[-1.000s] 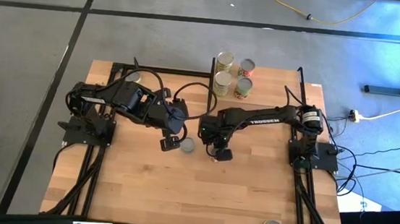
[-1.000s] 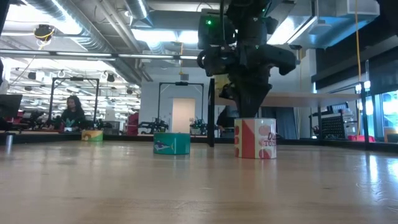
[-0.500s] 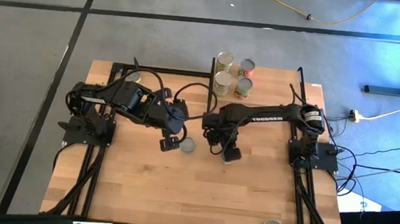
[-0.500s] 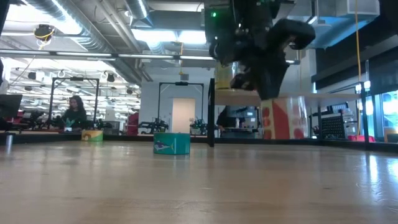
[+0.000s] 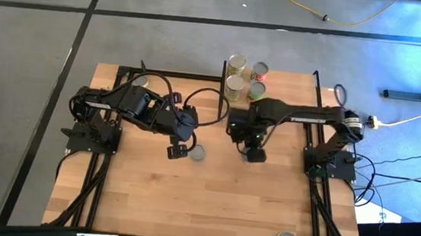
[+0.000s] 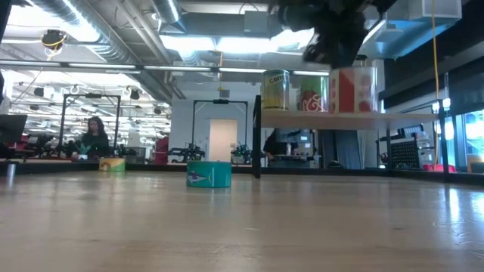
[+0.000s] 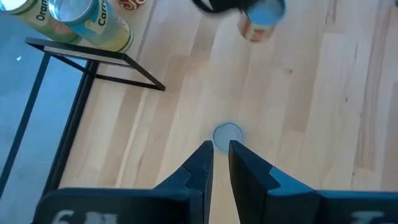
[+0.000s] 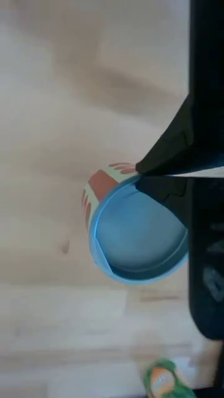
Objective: Pick and place cans onto a shelf
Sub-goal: Put the white and orange can on the shelf
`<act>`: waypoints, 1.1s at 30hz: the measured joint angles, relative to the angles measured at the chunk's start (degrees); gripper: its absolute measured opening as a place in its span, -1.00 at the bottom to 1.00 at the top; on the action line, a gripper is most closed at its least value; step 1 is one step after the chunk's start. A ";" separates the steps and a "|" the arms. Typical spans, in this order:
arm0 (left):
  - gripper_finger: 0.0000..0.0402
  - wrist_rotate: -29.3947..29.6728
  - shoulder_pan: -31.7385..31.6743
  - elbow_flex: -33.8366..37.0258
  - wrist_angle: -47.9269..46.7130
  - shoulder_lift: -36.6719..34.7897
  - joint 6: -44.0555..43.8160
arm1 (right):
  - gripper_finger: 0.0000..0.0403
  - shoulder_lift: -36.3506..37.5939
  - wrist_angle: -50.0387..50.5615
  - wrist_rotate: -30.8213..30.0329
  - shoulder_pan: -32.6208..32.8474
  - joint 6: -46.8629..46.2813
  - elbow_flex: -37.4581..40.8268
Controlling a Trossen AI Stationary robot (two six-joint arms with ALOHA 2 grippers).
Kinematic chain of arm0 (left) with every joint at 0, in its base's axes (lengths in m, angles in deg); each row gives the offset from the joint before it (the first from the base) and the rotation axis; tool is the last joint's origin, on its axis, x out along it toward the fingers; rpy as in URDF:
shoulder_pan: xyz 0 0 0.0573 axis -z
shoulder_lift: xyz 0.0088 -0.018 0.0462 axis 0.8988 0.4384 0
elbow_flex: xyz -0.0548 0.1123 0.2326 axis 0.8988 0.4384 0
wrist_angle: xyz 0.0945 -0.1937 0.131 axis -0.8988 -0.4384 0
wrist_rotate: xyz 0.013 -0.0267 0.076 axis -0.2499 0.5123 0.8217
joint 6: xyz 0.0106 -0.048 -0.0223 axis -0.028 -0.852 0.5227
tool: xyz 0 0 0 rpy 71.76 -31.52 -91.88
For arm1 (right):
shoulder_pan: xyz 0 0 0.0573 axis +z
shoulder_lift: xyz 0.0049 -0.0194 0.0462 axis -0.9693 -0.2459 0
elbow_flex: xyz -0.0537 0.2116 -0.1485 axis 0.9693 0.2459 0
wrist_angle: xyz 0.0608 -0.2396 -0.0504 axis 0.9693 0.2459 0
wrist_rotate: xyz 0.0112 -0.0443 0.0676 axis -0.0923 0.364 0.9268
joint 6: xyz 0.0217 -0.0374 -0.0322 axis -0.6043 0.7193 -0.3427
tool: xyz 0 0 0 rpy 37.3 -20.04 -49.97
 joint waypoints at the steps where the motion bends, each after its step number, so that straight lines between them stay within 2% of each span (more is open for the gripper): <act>1: -0.78 -0.01 0.00 0.00 0.01 -0.25 0.43 | -0.99 1.51 1.39 -1.69 0.00 -2.18 0.00; 8: -0.78 0.02 -0.87 -0.04 0.00 -2.42 4.61 | -0.99 12.04 5.54 -9.18 0.00 -18.63 0.00; 11: -0.78 0.10 -1.27 -0.06 0.00 -2.91 6.98 | -0.99 16.18 5.58 -15.14 0.02 -24.97 0.00; 14: -0.78 -0.02 -1.79 0.00 0.02 -3.15 9.72 | -0.99 19.36 6.73 -21.25 -0.37 -28.73 0.00; 17: -0.78 0.04 -2.92 -0.04 0.02 -3.47 10.33 | -0.99 21.86 9.40 -23.78 -2.04 -30.57 0.00; 21: -0.78 -0.01 -5.35 -0.02 0.02 -3.42 10.31 | -0.99 23.91 10.69 -26.37 -6.38 -29.87 0.00; 27: -0.78 -0.41 -9.23 -0.02 0.02 -3.42 10.27 | -0.99 24.26 8.77 -28.28 -16.08 -21.33 0.00; 33: -0.78 -0.49 -12.42 -0.02 0.02 -3.40 9.94 | -0.99 23.93 1.23 -23.91 -27.81 -10.39 0.09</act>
